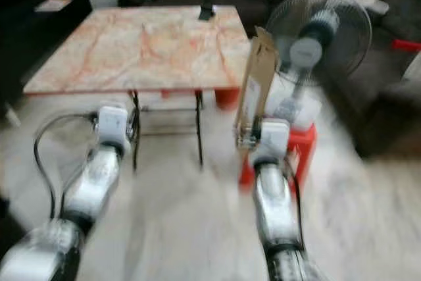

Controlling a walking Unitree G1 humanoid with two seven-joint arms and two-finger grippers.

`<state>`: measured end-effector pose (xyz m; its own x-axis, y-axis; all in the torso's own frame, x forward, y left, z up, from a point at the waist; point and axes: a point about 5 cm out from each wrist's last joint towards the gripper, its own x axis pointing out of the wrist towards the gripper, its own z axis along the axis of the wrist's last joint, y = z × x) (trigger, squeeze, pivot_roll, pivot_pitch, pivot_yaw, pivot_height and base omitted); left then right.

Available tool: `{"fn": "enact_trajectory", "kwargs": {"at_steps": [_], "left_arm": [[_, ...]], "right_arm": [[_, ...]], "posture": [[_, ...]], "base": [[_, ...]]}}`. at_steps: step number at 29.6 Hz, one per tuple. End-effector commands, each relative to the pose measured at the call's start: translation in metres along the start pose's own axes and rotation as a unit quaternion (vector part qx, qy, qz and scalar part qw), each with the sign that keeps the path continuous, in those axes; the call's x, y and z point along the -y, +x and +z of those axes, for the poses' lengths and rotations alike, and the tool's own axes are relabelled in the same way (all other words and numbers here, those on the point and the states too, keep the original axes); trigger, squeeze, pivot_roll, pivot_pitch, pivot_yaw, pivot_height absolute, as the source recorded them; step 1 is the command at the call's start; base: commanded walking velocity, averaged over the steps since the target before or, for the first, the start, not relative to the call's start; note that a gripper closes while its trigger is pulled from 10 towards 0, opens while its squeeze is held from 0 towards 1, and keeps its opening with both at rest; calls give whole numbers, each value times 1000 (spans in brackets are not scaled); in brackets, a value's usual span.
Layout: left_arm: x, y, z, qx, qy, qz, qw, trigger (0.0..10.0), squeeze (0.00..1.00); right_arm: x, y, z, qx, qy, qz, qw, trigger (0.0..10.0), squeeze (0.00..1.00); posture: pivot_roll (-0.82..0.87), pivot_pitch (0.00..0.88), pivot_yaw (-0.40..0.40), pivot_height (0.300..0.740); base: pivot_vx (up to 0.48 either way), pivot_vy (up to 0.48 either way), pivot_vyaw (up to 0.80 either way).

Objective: Picking trash to rubbish bin

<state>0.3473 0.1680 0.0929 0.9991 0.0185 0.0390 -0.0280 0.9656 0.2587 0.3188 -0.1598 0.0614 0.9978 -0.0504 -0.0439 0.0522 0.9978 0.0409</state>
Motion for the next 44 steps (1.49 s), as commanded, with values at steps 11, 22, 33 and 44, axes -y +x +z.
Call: {"fn": "enact_trajectory", "kwargs": {"at_steps": [11, 22, 33, 44], "left_arm": [[5, -70, -104, -253, 44, -58, 965, 10000, 0], [-2, -121, -145, -375, 33, -44, 926, 10000, 0], [2, -126, -149, -393, 25, -54, 918, 10000, 0], [7, -127, -149, -393, 21, -70, 917, 10000, 0]], "right_arm": [[50, -92, -120, -318, 9, -83, 944, 10000, 0], [51, -148, -156, -419, 8, -88, 904, 10000, 0], [42, -131, -149, -408, 7, -69, 910, 10000, 0], [40, -134, -151, -413, 0, -58, 909, 10000, 0]], "posture": [[-105, 38, -5, 740], [-103, 44, 1, 740], [-103, 39, 1, 740], [-98, 24, 0, 740]], "base": [[0, 0, 0], [0, 0, 368], [0, 0, 800], [0, 0, 800]]}}
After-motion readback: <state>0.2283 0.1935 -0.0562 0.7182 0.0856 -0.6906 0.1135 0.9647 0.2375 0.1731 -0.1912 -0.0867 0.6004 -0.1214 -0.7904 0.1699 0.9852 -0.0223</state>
